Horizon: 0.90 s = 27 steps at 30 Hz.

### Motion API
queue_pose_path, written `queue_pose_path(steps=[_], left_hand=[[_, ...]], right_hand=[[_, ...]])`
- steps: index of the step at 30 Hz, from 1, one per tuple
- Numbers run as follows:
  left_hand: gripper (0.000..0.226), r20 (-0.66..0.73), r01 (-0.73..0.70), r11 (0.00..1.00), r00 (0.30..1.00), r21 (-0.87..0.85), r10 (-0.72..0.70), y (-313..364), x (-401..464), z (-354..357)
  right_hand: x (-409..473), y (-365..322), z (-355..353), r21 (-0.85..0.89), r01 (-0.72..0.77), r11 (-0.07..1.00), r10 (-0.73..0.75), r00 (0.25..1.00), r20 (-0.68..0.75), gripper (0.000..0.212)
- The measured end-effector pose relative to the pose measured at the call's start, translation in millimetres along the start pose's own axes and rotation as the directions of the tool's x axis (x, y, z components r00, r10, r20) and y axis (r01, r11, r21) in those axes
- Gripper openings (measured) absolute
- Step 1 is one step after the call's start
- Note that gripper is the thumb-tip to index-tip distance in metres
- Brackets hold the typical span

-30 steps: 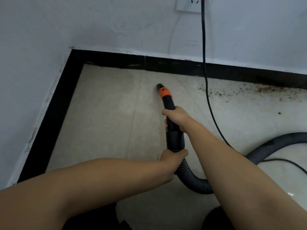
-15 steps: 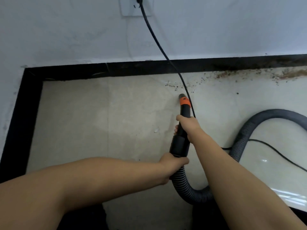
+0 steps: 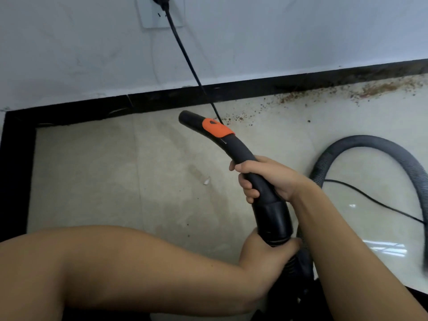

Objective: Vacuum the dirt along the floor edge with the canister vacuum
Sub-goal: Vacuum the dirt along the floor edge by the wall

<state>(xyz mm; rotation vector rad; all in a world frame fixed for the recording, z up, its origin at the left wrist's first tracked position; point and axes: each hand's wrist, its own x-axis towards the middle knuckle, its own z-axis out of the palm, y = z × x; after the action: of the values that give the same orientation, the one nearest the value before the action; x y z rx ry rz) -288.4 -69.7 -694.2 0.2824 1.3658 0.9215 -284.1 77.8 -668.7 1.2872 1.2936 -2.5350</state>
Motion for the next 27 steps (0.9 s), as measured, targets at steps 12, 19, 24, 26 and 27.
queue_pose_path(steps=[12, 19, 24, 26, 27], left_hand=[[0.015, 0.436, -0.335, 0.934, 0.864, 0.122, 0.252, 124.3, 37.9, 58.3], [0.031, 0.304, -0.479, 0.825, 0.868, 0.299, 0.394, 153.3, 134.6, 56.1], [0.052, 0.382, -0.567, 0.682, 0.821, 0.463, 0.424, 109.4, 203.5, 49.9], [0.066, 0.398, -0.487, 0.438, 0.872, 0.755, 0.285, 76.3, 234.0, 36.8], [0.068, 0.377, -0.414, 0.257, 0.908, 0.873, 0.182, 59.7, 245.1, 29.0]], right_hand=[[-95.0, -117.8, -58.8, -0.064, 0.444, 0.894, -0.412, 0.757, -0.508, 0.009], [-30.7, -141.3, -103.6, -0.271, 0.471, 0.839, -0.509, 0.503, -0.699, 0.013], [2.0, -130.8, -142.0, -0.381, 0.357, 0.853, -0.516, 0.468, -0.717, 0.012], [8.3, -130.6, -155.7, -0.37, 0.333, 0.867, -0.492, 0.458, -0.74, 0.012], [11.2, -131.2, -160.2, -0.366, 0.321, 0.874, -0.481, 0.46, -0.746, 0.012]])
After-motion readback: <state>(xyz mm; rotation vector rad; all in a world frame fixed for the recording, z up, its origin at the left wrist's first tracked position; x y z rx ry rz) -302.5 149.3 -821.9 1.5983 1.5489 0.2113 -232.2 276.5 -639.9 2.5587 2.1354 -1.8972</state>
